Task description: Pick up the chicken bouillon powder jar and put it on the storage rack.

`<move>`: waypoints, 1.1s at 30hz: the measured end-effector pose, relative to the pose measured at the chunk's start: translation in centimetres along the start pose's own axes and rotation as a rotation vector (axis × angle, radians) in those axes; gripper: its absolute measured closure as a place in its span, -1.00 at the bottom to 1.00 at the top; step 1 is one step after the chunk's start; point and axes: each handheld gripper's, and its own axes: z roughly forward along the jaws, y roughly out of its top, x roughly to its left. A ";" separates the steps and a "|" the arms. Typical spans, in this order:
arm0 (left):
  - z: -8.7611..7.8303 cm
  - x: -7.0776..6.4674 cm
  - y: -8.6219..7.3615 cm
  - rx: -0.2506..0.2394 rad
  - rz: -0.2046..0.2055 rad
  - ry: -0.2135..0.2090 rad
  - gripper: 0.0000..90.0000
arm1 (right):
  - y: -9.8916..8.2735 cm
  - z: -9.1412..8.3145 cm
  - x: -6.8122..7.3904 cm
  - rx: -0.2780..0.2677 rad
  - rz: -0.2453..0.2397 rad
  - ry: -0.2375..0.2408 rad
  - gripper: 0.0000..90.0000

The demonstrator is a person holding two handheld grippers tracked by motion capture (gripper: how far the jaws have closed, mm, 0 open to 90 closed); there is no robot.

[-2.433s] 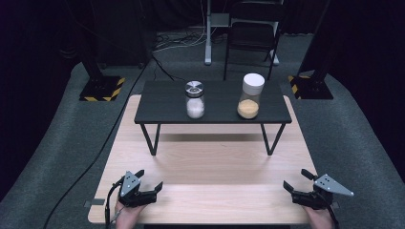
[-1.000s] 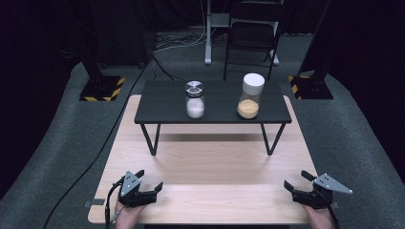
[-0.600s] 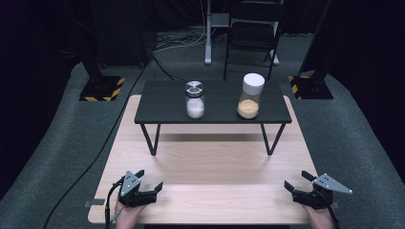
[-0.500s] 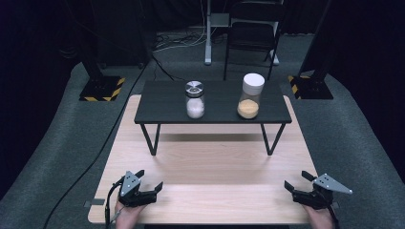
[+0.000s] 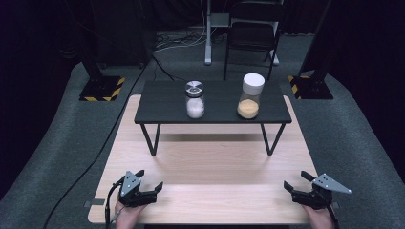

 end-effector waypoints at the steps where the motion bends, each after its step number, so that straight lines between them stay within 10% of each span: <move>1: 0.0 0.0 0.0 0.000 0.000 0.000 -0.77 | 0.0 0.0 0.0 0.000 0.000 0.000 -0.79; 33: 0.0 0.0 0.0 0.000 -0.001 0.001 -0.77 | 0.1 0.1 0.1 0.006 -0.003 -0.001 -0.79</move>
